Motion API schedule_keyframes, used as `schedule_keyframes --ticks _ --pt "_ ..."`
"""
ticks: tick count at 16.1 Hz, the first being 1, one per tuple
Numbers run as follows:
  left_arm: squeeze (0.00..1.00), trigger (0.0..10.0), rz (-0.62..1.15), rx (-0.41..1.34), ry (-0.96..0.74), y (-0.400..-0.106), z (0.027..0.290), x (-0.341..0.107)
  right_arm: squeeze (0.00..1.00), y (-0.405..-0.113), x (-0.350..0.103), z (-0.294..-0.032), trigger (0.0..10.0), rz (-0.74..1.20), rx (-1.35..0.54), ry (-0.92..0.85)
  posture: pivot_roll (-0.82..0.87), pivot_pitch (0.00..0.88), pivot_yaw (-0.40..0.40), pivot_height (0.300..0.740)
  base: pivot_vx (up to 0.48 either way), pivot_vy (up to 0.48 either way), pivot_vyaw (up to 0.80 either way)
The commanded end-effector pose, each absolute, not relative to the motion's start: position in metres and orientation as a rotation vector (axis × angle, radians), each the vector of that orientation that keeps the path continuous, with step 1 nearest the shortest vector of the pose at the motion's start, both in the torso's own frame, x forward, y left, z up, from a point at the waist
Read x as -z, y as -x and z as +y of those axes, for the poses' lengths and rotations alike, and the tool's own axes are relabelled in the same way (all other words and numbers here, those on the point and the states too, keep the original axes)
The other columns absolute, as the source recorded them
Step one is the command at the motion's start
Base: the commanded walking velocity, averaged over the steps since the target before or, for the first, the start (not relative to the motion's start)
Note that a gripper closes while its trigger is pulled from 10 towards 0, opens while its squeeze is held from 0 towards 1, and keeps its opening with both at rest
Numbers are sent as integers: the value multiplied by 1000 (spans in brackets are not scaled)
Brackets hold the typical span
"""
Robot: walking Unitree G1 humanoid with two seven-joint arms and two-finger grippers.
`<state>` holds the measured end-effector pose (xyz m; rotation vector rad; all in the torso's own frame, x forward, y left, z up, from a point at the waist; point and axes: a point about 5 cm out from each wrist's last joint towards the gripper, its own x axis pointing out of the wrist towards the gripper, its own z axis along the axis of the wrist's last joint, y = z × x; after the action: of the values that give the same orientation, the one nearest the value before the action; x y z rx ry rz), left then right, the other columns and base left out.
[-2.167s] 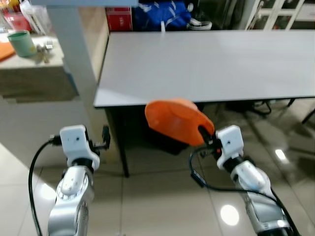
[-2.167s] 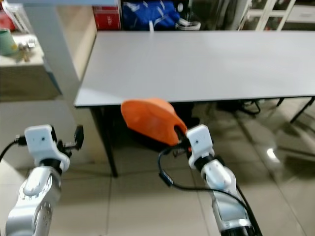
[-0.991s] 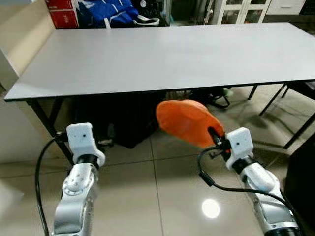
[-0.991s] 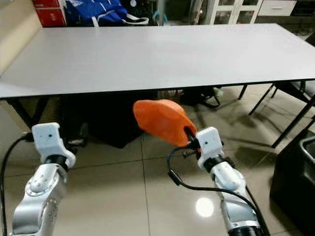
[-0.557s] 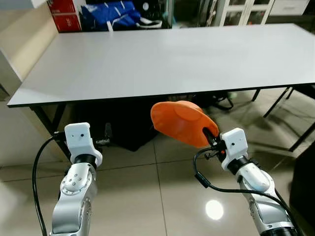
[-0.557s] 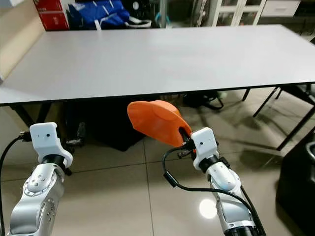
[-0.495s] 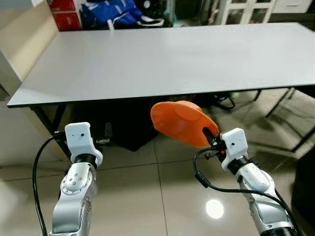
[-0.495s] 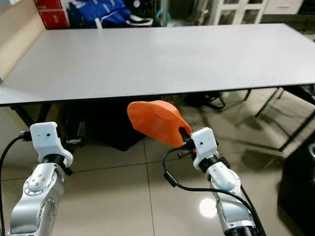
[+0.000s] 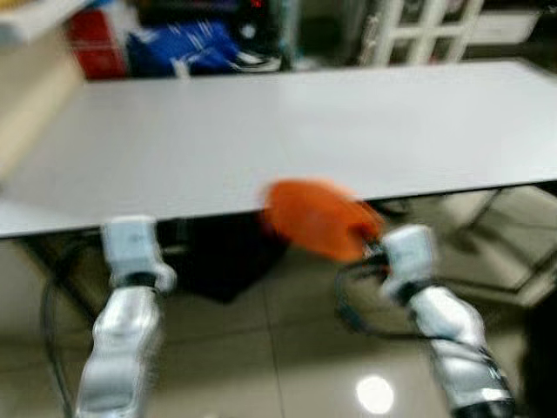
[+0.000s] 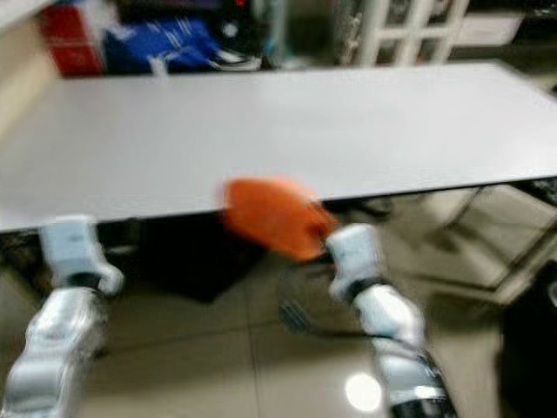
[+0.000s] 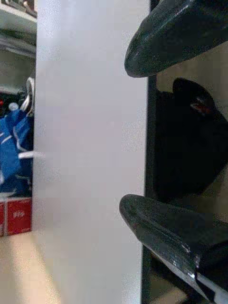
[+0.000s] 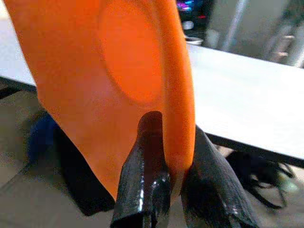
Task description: Setting the table
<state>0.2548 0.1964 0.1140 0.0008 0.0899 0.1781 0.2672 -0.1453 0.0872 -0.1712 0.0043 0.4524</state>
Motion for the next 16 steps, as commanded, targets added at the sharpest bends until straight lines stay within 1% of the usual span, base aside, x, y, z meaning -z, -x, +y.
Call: schedule_keyframes --ticks 1,8,13,14,15,16 --pt "1000 10000 80 -154 12 -258 188 -117 0 -271 -97 -158 0 -32 -414 195 -137 0 33 740 480 0 0" --pt "1000 10000 70 -167 29 -258 188 -118 0 -271 -96 -156 0 -32 -421 196 -135 0 34 740 475 0 0" --pt "1000 10000 50 -154 34 -262 184 -121 0 -277 -106 -151 0 -71 -440 217 -136 0 29 740 464 0 0" --pt "1000 10000 40 -156 27 -262 184 -122 0 -280 -111 -149 980 -88 -443 229 -137 0 30 740 0 0 0" --pt "1000 10000 40 -155 24 -262 183 -122 0 -284 -122 -145 10000 -119 -461 224 -136 0 32 740 0 0 0" --pt "1000 10000 42 -154 22 -262 183 -122 0 -291 -144 -136 10000 -186 -500 206 -138 0 33 740 0 0 0"
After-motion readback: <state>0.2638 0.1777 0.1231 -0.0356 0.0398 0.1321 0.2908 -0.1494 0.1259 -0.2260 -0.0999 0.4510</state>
